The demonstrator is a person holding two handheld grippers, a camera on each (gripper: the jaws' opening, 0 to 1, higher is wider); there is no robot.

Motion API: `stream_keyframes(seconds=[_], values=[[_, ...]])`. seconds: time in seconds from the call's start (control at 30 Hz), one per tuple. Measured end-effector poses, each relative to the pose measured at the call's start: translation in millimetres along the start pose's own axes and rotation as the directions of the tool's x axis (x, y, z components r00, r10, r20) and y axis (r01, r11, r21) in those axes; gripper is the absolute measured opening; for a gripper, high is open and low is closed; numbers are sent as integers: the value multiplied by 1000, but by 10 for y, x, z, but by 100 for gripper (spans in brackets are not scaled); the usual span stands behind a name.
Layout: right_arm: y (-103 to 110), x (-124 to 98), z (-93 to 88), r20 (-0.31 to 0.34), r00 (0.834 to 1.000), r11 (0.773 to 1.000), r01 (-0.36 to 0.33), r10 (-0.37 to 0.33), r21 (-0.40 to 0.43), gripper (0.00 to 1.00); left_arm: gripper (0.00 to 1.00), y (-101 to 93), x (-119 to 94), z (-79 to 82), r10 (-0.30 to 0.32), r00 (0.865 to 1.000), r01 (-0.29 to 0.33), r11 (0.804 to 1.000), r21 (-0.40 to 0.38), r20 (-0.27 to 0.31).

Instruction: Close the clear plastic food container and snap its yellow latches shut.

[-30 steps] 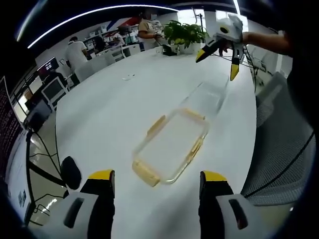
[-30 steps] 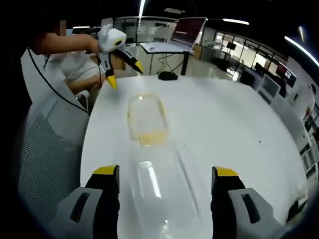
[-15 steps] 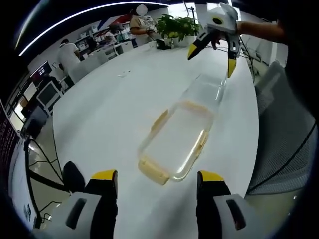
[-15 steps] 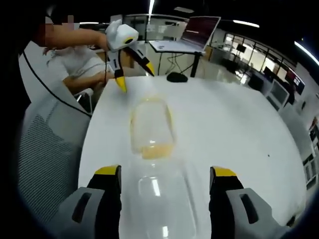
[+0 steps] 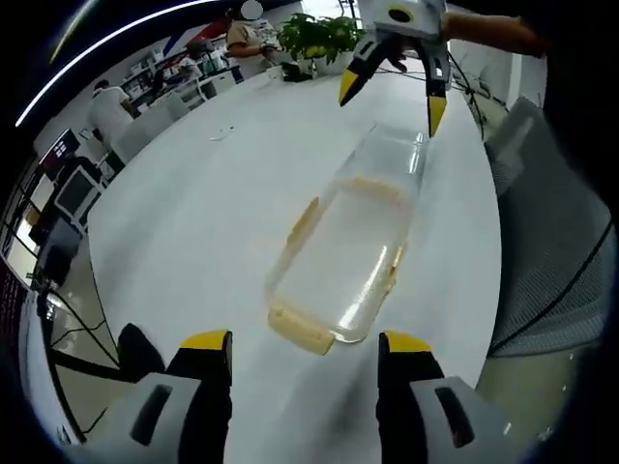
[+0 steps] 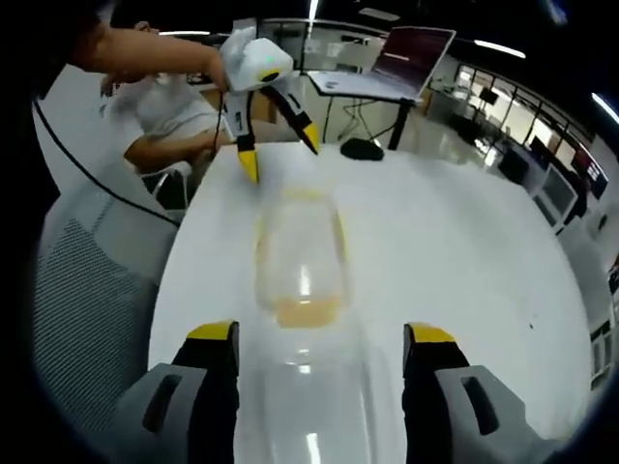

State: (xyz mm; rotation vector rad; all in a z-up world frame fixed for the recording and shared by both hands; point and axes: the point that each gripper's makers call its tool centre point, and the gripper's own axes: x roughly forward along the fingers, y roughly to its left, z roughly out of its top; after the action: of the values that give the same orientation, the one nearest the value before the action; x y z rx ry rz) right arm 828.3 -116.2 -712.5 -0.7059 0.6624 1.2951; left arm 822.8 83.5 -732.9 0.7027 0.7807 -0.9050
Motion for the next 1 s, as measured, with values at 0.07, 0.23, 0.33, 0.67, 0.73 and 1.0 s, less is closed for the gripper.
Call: stream_keyframes(seconds=[0.07,0.23,0.33,0.67,0.73,1.0], values=[[14,56,-26,-19,1000,1000,-10,9,-12,63,54,-2,27,-2,-11,1000,11,1000,12,-5],[48,146,-72,-55,998,999,-30,29,-22,60,51,3,100,-31,-40,999,42,998,56,-36],[52,187,-91,-73,997,999,-37,34,-29,59,51,9,124,-43,-54,997,60,994,92,-61],[39,314,-63,-104,992,997,-72,67,-42,55,48,65,221,-35,-89,990,106,981,162,-110],[25,342,-63,-112,991,996,-73,68,-47,54,47,72,233,-37,-95,988,115,978,173,-118],[39,459,-60,-138,987,995,-91,85,-36,51,45,66,274,-52,-117,981,147,968,205,-153]])
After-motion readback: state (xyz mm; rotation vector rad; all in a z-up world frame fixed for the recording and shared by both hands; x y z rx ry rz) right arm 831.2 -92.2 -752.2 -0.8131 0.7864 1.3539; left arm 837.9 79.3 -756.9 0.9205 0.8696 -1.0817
